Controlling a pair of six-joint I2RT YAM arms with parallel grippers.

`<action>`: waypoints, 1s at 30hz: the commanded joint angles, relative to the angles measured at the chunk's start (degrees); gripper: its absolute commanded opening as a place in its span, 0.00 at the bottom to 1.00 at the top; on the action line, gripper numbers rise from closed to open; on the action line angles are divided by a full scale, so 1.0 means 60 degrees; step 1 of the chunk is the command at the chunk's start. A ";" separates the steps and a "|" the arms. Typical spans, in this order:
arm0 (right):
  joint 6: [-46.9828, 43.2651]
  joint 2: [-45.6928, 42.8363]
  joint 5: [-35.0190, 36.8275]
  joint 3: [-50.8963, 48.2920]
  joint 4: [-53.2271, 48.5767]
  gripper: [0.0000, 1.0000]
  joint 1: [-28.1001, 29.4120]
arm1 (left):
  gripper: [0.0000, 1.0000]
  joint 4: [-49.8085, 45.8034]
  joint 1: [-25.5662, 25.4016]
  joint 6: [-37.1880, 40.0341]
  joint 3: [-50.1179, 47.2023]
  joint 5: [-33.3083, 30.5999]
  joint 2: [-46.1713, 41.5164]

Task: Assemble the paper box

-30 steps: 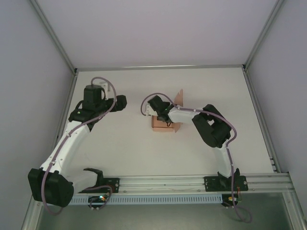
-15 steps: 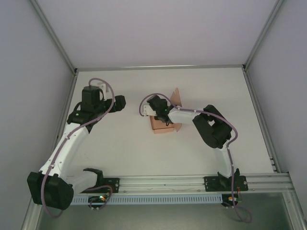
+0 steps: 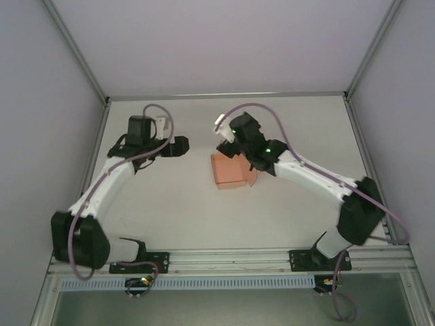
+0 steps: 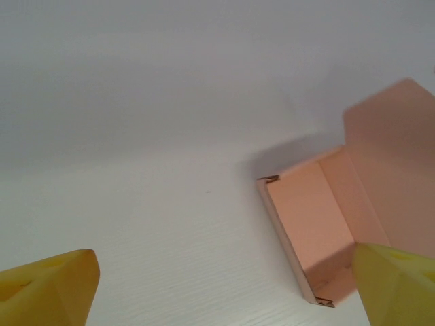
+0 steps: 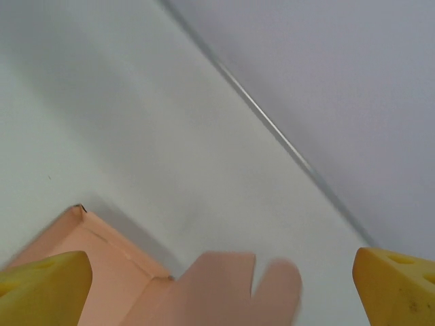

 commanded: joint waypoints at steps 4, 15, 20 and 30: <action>0.6434 -0.2625 0.0187 -0.2137 -0.2891 1.00 -0.0596 | 0.84 -0.2513 -0.1742 0.3540 0.3368 0.0902 0.3425; 0.7745 -0.5432 -0.1004 -0.4349 -0.2893 1.00 -0.1499 | 0.46 -0.5966 -0.2981 0.5353 0.8837 -0.0408 0.8316; 0.7694 -0.5616 -0.0886 -0.4369 -0.3268 1.00 -0.1624 | 0.29 -0.5900 -0.2982 0.5109 0.9225 -0.0675 0.8881; 0.7863 -0.5294 -0.0608 -0.4205 -0.3683 1.00 -0.1698 | 0.00 -0.4564 -0.2976 0.2394 0.7786 -0.2734 0.8269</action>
